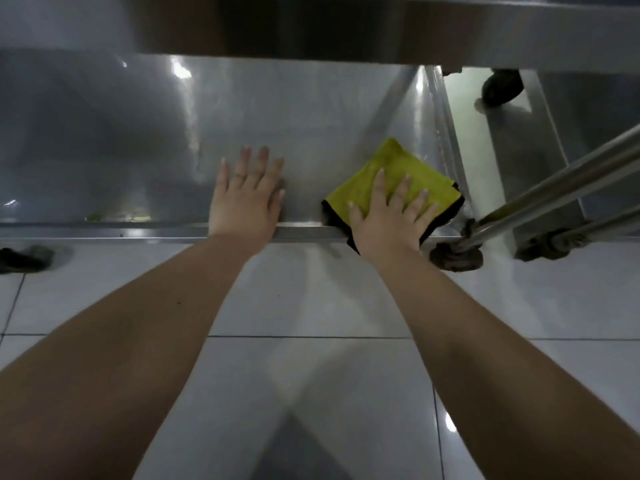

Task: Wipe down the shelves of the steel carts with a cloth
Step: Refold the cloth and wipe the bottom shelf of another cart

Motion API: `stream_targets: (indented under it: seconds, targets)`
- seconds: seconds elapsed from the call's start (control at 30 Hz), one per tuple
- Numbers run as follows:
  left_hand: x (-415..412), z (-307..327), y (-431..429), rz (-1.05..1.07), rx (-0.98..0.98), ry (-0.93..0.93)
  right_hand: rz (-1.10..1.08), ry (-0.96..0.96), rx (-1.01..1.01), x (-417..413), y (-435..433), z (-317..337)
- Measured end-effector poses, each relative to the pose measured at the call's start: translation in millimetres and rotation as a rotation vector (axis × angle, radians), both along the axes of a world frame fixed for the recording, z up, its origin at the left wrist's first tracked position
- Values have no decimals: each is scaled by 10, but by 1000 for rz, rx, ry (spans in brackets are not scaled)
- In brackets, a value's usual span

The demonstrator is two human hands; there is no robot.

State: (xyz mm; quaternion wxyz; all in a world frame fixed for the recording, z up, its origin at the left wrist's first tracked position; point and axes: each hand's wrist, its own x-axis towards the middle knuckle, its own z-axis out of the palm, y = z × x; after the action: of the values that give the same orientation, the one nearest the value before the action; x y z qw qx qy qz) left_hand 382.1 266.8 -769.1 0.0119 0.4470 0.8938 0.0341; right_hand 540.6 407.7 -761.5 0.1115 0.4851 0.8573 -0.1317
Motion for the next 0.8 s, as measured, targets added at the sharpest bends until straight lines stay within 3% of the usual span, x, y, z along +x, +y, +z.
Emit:
stream_targets:
  seconds: [0.2, 0.37, 0.5, 0.6, 0.7, 0.8]
  targets:
    - [-188, -164, -36, -2, 23, -9, 146, -40, 3, 146, 911, 61]
    - [-245, -206, -33, 38, 110, -69, -1, 75, 104, -483, 683, -103]
    - [-244, -194, -39, 86, 150, -90, 391, 124, 138, -1121, -219, -150]
    - [-230, -175, -35, 96, 124, -86, 551, 130, 94, -1155, -128, -156]
    - [-210, -161, -24, 116, 88, -79, 450, 82, 163, -847, 622, -243]
    - [-221, -162, -16, 124, 53, -67, 143, 72, 176, -312, 1232, -186]
